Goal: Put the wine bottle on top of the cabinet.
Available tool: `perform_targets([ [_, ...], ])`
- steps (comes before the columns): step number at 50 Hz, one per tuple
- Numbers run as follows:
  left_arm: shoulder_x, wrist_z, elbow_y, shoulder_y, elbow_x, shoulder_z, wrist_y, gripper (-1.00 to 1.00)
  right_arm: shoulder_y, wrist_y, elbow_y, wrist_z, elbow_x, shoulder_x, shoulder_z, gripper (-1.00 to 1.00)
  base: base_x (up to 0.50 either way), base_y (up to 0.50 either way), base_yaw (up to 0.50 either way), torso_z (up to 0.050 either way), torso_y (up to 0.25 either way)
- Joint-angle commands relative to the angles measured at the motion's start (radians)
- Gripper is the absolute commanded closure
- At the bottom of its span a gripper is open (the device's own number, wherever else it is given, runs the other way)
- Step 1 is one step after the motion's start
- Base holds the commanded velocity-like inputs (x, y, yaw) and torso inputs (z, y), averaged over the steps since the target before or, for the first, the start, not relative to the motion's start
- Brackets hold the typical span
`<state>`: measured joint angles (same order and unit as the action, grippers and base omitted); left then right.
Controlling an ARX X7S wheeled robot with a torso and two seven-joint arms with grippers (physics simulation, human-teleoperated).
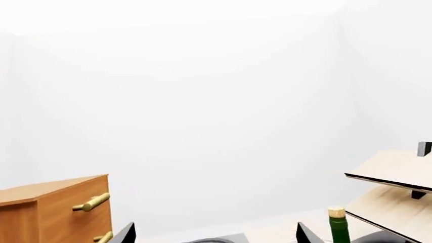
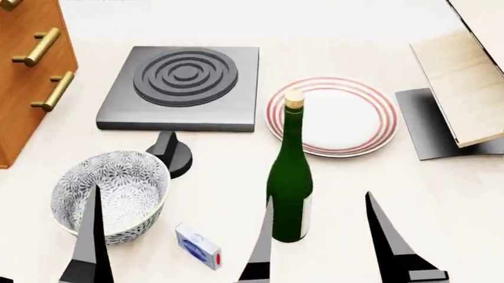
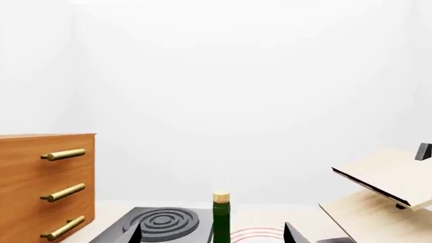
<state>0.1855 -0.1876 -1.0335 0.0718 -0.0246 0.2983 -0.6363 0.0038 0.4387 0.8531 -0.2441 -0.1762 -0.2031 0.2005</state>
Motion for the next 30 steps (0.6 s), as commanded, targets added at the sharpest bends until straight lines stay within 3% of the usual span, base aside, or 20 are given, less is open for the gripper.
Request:
perform_targets([
  [1,-0.011,0.022,-0.001,0.003,-0.013,-0.014,0.000,-1.00,0.001,0.002,0.009,0.011,0.014,0.009,-0.014,-1.00,0.50,0.00,0.00,0.000,0.000],
  [26,0.000,0.003,0.010,0.000,-0.001,-0.014,0.011,-1.00,0.000,-0.021,-0.013,-0.005,0.006,-0.006,-0.004,-1.00,0.50,0.00,0.00,0.000,0.000],
  [30,0.002,0.002,0.012,0.002,0.001,-0.011,0.012,-1.00,0.001,-0.034,-0.015,-0.004,0.013,-0.012,0.009,-1.00,0.11,0.00,0.00,0.000,0.004],
])
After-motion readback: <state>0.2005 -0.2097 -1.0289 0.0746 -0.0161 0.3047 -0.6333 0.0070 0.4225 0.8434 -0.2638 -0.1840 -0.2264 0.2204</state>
